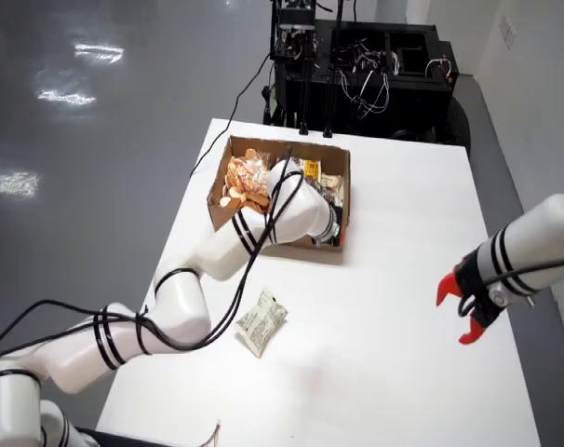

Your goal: Grasp a snack and put it in the bin.

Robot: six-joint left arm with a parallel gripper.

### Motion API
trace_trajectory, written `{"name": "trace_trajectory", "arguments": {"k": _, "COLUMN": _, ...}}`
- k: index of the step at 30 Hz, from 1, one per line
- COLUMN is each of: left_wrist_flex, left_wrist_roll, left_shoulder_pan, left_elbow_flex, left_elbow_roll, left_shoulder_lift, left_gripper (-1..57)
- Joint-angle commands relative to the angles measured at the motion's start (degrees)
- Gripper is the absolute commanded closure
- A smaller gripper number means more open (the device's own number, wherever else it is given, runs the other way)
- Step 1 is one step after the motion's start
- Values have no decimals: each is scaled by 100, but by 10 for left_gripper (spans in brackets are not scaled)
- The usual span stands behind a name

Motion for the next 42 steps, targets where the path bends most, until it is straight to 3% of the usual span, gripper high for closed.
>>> {"name": "trace_trajectory", "arguments": {"k": 1, "left_wrist_flex": 25, "left_wrist_roll": -640, "left_shoulder_pan": 173, "left_elbow_flex": 221, "left_elbow_roll": 46, "left_shoulder_lift": -89, "left_gripper": 537}}
{"name": "trace_trajectory", "arguments": {"k": 6, "left_wrist_flex": 43, "left_wrist_roll": -1358, "left_shoulder_pan": 371, "left_elbow_flex": 1029, "left_elbow_roll": 95, "left_shoulder_lift": -472, "left_gripper": 439}}
{"name": "trace_trajectory", "arguments": {"k": 11, "left_wrist_flex": 8, "left_wrist_roll": -2469, "left_shoulder_pan": 593, "left_elbow_flex": 3288, "left_elbow_roll": 154, "left_shoulder_lift": -1712, "left_gripper": 326}}
{"name": "trace_trajectory", "arguments": {"k": 15, "left_wrist_flex": -27, "left_wrist_roll": -3328, "left_shoulder_pan": 743, "left_elbow_flex": 4977, "left_elbow_roll": 242, "left_shoulder_lift": -2692, "left_gripper": 281}}
{"name": "trace_trajectory", "arguments": {"k": 19, "left_wrist_flex": -48, "left_wrist_roll": -3878, "left_shoulder_pan": 795, "left_elbow_flex": 5823, "left_elbow_roll": 404, "left_shoulder_lift": -3190, "left_gripper": 263}}
{"name": "trace_trajectory", "arguments": {"k": 27, "left_wrist_flex": -83, "left_wrist_roll": -4453, "left_shoulder_pan": 785, "left_elbow_flex": 6296, "left_elbow_roll": 448, "left_shoulder_lift": -3217, "left_gripper": 233}}
{"name": "trace_trajectory", "arguments": {"k": 42, "left_wrist_flex": -90, "left_wrist_roll": -4453, "left_shoulder_pan": 572, "left_elbow_flex": 5552, "left_elbow_roll": 76, "left_shoulder_lift": -1787, "left_gripper": 133}}
